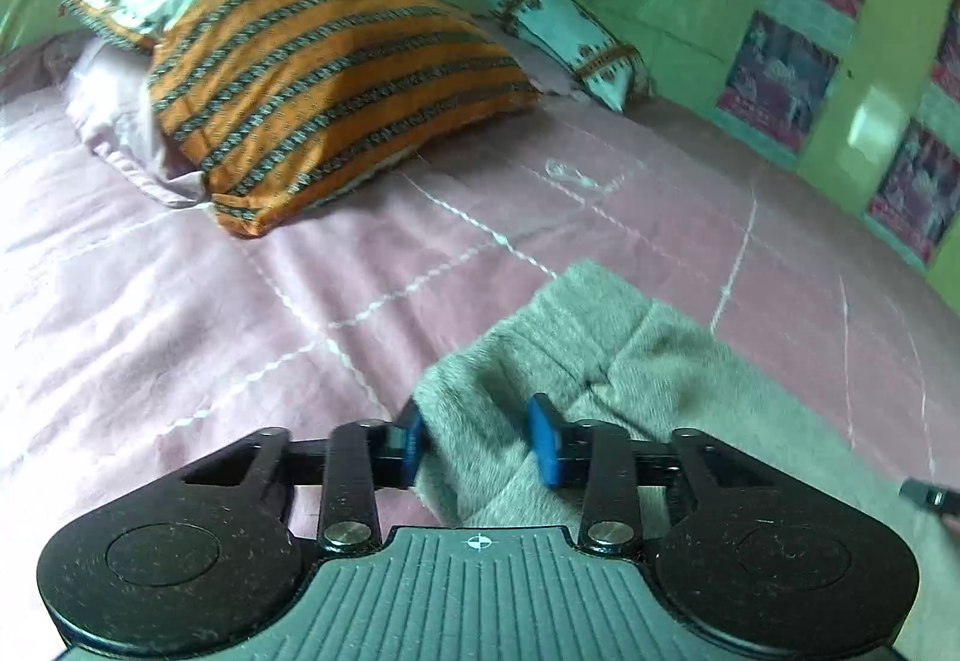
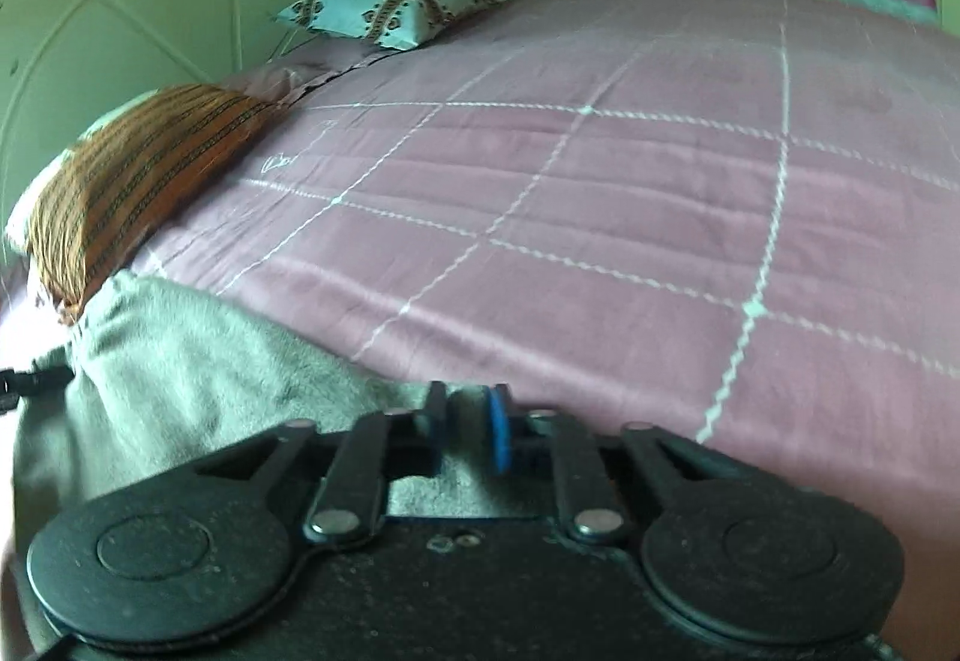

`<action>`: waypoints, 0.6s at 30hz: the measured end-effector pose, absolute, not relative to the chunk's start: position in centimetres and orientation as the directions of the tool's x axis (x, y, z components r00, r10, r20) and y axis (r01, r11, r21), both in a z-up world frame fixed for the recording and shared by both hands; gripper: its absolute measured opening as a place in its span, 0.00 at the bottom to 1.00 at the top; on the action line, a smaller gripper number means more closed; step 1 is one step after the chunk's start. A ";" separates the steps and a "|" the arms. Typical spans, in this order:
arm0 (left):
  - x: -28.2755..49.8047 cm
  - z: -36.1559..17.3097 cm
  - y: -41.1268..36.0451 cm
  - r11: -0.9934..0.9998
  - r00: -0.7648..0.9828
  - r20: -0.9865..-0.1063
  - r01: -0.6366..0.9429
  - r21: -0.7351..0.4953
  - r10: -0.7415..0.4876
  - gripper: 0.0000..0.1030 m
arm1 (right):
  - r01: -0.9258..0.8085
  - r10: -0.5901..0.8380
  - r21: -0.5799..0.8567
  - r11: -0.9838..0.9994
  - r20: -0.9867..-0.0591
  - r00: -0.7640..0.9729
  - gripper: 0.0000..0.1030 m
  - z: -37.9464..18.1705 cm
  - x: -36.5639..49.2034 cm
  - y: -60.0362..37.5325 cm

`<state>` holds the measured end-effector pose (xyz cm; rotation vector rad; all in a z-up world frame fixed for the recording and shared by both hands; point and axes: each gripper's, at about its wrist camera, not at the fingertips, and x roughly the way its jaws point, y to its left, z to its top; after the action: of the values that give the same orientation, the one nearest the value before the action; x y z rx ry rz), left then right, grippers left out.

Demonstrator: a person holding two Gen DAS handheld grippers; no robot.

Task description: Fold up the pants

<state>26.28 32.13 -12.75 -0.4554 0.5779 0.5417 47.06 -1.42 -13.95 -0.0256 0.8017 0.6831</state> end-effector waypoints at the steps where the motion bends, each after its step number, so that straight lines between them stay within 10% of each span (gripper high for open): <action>1: 25.8 -12.6 32.1 0.766 0.710 -0.608 -0.594 -0.246 0.356 0.28 | -0.566 0.555 0.232 0.791 -0.661 0.505 0.01 -13.7 47.0 -1.5; 11: 24.6 -10.4 31.4 0.774 0.681 -0.581 -0.619 -0.131 0.446 0.32 | -0.473 0.453 0.149 0.869 -0.624 0.637 0.04 -11.2 44.6 -4.4; 18: 25.3 -8.8 24.1 0.914 0.796 -0.537 -0.392 -0.105 0.280 0.46 | -0.299 0.347 0.179 0.937 -0.551 0.759 0.10 -8.5 33.4 -17.0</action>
<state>25.32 24.12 -8.81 -0.2161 0.5409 0.3641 33.38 -17.00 -8.48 0.0813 0.6156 0.3526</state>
